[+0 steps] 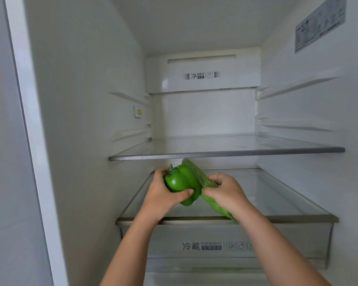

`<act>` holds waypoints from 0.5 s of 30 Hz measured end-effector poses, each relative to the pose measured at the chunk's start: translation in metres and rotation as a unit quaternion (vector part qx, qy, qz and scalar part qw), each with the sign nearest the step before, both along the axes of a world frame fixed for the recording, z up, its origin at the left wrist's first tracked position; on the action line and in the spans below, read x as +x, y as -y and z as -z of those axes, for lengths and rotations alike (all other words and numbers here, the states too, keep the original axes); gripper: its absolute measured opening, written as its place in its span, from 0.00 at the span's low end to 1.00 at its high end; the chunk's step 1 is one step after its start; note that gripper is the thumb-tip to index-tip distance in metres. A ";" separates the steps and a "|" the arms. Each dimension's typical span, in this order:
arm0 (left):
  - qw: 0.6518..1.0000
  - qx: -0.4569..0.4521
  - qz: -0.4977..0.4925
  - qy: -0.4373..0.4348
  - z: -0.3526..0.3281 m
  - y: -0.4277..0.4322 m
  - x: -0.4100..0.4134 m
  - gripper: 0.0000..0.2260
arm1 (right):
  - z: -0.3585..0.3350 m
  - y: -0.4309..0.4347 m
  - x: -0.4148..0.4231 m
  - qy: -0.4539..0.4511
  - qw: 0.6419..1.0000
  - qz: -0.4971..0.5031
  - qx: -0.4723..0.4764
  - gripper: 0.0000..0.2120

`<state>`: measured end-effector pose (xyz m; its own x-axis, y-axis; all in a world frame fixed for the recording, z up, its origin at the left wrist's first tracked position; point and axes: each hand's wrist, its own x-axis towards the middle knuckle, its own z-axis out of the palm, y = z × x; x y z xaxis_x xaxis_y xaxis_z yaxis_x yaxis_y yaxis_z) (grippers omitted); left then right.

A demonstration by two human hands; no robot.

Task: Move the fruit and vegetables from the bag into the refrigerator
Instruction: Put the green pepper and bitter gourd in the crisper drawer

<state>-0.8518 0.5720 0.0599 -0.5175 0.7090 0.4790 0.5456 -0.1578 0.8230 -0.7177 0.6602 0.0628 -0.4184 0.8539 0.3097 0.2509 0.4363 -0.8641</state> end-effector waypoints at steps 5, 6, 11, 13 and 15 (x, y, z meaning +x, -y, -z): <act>0.999 -0.014 -0.047 -0.024 -0.003 0.009 -0.014 0.38 | -0.006 0.004 -0.013 -0.004 1.000 0.004 -0.006 0.22; 0.998 -0.013 -0.046 -0.028 -0.002 0.009 -0.017 0.37 | -0.006 0.005 -0.017 -0.005 1.000 0.002 -0.009 0.19; 0.998 0.006 -0.046 -0.030 0.002 0.008 -0.024 0.38 | -0.003 0.000 -0.028 -0.034 0.999 0.002 -0.017 0.07; 0.999 0.018 -0.036 -0.008 0.003 0.007 -0.025 0.39 | -0.003 -0.001 -0.028 -0.033 0.999 -0.007 -0.012 0.08; 0.999 0.025 -0.021 0.005 0.004 0.006 -0.025 0.36 | -0.004 -0.001 -0.028 -0.029 0.999 -0.012 -0.003 0.11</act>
<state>-0.8772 0.5664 0.0563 -0.5518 0.6610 0.5085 0.5445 -0.1764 0.8200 -0.7454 0.6615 0.0665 -0.4203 0.8456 0.3292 0.1896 0.4366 -0.8794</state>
